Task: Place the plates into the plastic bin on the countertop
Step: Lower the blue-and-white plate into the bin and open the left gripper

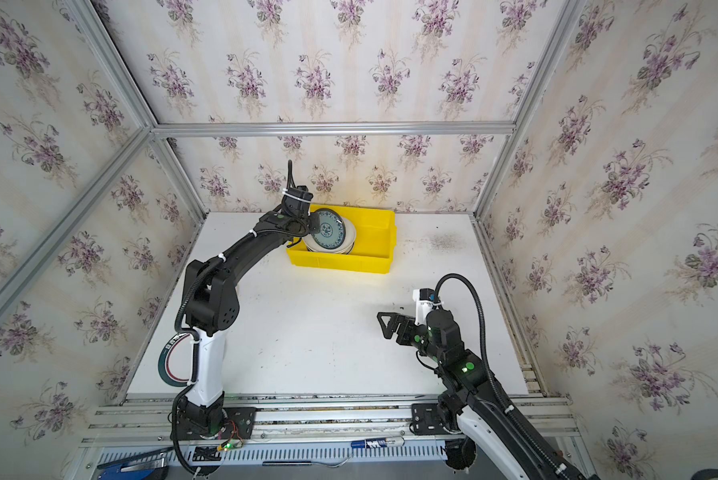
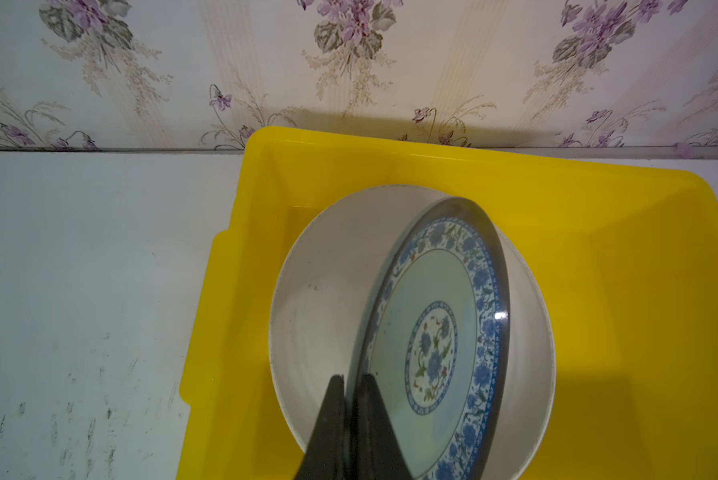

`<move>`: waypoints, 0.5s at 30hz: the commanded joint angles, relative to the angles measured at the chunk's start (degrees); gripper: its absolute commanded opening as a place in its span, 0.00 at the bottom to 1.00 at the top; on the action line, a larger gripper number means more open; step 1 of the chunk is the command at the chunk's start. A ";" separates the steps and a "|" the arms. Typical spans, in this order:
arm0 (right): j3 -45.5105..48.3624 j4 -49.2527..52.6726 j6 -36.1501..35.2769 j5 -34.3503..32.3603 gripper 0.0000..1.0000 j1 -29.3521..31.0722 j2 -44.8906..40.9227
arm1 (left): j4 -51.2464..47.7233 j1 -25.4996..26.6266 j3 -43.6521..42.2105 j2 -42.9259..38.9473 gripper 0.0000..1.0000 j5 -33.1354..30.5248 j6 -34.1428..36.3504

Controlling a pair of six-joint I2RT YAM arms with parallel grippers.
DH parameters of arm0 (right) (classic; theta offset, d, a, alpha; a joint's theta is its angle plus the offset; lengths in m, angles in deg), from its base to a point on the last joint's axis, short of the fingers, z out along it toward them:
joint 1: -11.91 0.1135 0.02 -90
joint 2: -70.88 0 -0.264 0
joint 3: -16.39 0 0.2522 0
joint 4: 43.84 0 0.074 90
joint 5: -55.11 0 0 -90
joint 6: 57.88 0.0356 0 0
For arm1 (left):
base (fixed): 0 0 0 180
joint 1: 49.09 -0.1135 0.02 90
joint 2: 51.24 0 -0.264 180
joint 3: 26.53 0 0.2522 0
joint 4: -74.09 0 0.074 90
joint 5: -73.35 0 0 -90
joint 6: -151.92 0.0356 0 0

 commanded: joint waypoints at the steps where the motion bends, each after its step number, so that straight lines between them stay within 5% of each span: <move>1: -0.89 -2.91 0.67 0.74 0.99 -0.09 2.66 | 0.34 -0.13 1.02 0.78 0.09 -0.72 1.21; 4: -1.86 -3.40 0.34 1.09 0.99 -0.12 5.64 | 0.32 -0.22 1.46 1.70 0.28 -1.58 1.35; 6: -2.73 -3.25 -0.08 0.97 0.99 -0.10 6.83 | 0.34 -0.22 1.53 1.90 0.62 -3.49 1.44; 7: -3.18 -3.34 -0.33 0.98 0.99 -0.12 7.22 | 0.33 -0.22 1.58 1.90 0.93 -4.43 1.75; 8: -3.49 -3.51 -0.47 0.91 0.99 -0.16 7.52 | 0.33 -0.31 1.92 1.90 0.99 -4.76 2.57; 15: -3.57 -6.03 -0.77 0.42 0.99 -0.21 7.73 | 0.46 -0.13 1.85 -3.37 1.00 -6.21 5.59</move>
